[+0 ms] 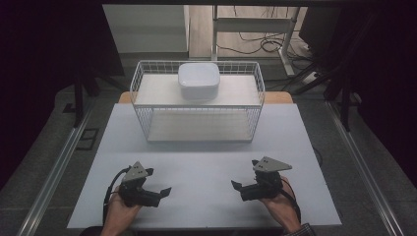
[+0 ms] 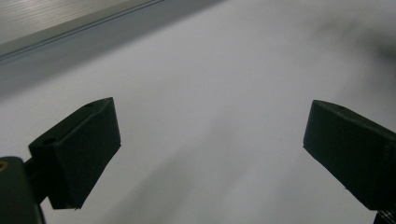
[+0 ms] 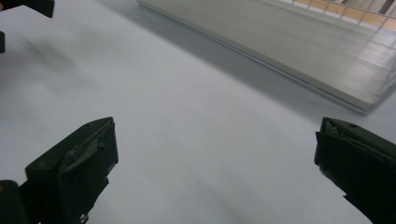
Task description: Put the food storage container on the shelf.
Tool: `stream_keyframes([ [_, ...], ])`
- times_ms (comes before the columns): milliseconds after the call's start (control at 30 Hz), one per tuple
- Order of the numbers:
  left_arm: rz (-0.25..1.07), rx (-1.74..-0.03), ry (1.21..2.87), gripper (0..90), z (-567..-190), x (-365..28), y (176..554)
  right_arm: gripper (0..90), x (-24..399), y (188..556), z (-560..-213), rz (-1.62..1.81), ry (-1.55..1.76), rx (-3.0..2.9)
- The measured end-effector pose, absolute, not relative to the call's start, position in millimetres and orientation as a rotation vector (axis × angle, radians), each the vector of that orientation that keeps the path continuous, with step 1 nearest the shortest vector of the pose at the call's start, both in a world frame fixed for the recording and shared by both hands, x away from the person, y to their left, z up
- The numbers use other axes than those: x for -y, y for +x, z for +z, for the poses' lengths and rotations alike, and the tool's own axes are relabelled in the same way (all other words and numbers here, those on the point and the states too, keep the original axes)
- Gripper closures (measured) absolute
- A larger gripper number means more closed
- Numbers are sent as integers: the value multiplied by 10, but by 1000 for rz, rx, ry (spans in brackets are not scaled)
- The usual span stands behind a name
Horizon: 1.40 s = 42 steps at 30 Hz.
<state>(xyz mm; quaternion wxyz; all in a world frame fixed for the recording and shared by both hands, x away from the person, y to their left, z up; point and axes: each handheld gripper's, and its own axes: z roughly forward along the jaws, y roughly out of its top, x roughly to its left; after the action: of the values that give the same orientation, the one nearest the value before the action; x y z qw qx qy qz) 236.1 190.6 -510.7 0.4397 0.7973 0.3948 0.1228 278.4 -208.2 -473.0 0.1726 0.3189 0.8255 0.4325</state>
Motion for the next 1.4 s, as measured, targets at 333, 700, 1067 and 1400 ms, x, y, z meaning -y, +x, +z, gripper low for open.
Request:
stream_keyframes([
  [333,326,-1009,1979,36,-5128,-2020,2250,0,2309,2674,-4740,1215,955,-2305],
  [700,351,-1064,1966,36,-5176,-2223,2127,0,2510,2580,-4780,1166,1002,-2271],
  [1067,371,-1118,1928,34,-5228,-2433,2010,0,2752,2486,-4842,1123,1069,-2224],
  [1400,366,-1132,1926,31,-5264,-2479,1983,0,2887,2397,-4946,1078,1136,-2228],
])
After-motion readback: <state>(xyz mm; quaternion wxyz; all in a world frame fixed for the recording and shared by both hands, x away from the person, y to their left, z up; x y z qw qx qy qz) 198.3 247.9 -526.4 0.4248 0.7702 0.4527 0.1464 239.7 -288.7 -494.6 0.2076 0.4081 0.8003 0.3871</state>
